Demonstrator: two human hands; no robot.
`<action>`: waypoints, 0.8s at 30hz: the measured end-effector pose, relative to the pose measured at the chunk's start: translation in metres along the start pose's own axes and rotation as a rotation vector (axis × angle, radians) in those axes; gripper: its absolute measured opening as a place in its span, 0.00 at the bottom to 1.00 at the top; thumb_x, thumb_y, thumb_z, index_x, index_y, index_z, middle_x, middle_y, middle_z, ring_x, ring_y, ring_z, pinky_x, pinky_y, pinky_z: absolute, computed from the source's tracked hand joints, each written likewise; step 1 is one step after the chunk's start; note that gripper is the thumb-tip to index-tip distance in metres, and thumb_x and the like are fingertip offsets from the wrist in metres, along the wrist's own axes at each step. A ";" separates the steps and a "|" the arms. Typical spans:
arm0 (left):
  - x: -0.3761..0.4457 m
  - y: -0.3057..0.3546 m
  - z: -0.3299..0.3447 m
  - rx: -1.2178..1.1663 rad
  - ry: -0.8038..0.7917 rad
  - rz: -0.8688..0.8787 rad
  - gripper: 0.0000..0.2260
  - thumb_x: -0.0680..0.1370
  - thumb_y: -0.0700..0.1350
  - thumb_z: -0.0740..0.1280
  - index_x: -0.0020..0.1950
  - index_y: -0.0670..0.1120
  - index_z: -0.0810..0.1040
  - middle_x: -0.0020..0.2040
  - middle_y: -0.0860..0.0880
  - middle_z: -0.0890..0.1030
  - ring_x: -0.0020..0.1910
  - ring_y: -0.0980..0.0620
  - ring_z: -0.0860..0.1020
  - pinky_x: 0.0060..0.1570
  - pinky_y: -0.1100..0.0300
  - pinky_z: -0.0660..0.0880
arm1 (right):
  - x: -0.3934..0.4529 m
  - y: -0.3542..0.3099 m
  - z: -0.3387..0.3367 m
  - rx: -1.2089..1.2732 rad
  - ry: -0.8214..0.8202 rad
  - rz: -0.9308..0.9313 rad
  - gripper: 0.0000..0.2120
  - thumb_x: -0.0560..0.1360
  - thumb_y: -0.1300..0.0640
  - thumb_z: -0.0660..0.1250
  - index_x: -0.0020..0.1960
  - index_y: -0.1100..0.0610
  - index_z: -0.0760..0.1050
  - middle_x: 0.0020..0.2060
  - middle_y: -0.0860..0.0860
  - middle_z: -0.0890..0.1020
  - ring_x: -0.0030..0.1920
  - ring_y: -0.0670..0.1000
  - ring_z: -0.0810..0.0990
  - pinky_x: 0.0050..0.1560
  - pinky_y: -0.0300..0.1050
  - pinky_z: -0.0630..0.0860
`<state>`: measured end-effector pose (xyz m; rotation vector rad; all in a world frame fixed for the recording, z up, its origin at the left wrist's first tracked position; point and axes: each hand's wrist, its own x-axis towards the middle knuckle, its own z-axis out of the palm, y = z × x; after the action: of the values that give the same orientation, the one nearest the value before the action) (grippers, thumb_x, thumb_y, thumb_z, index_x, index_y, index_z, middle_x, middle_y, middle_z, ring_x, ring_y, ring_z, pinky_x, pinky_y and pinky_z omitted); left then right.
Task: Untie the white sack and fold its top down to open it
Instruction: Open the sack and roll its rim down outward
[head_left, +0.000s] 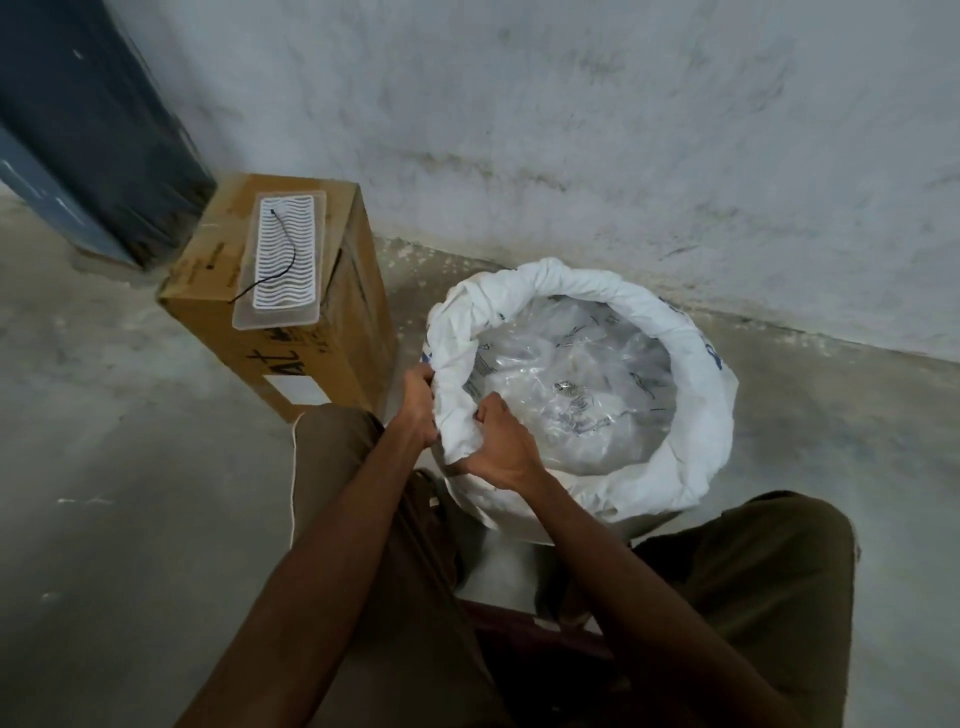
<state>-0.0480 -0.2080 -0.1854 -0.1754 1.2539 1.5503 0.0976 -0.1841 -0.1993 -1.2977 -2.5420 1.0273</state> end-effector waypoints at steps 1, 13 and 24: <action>-0.003 0.003 0.000 0.023 -0.003 0.001 0.16 0.80 0.49 0.57 0.51 0.42 0.81 0.44 0.43 0.82 0.43 0.43 0.79 0.47 0.54 0.77 | 0.003 -0.002 0.002 0.041 0.001 0.037 0.37 0.58 0.38 0.77 0.58 0.53 0.66 0.52 0.50 0.79 0.49 0.53 0.80 0.50 0.51 0.78; 0.013 -0.010 0.008 1.668 0.474 0.591 0.27 0.80 0.53 0.65 0.71 0.38 0.64 0.62 0.35 0.77 0.59 0.37 0.78 0.56 0.47 0.75 | 0.010 -0.007 0.042 -0.212 0.135 -0.084 0.11 0.76 0.55 0.69 0.56 0.56 0.73 0.44 0.54 0.84 0.43 0.57 0.84 0.42 0.50 0.78; 0.043 0.026 -0.003 0.928 0.142 0.230 0.06 0.78 0.42 0.61 0.46 0.43 0.77 0.44 0.45 0.79 0.46 0.44 0.78 0.53 0.49 0.78 | 0.029 -0.016 0.009 0.240 -0.061 0.035 0.26 0.64 0.32 0.74 0.47 0.52 0.73 0.37 0.45 0.77 0.36 0.46 0.75 0.37 0.43 0.72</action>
<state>-0.0872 -0.1798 -0.2001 0.4784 2.0285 1.0029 0.0650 -0.1732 -0.2023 -1.2664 -2.3539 1.3500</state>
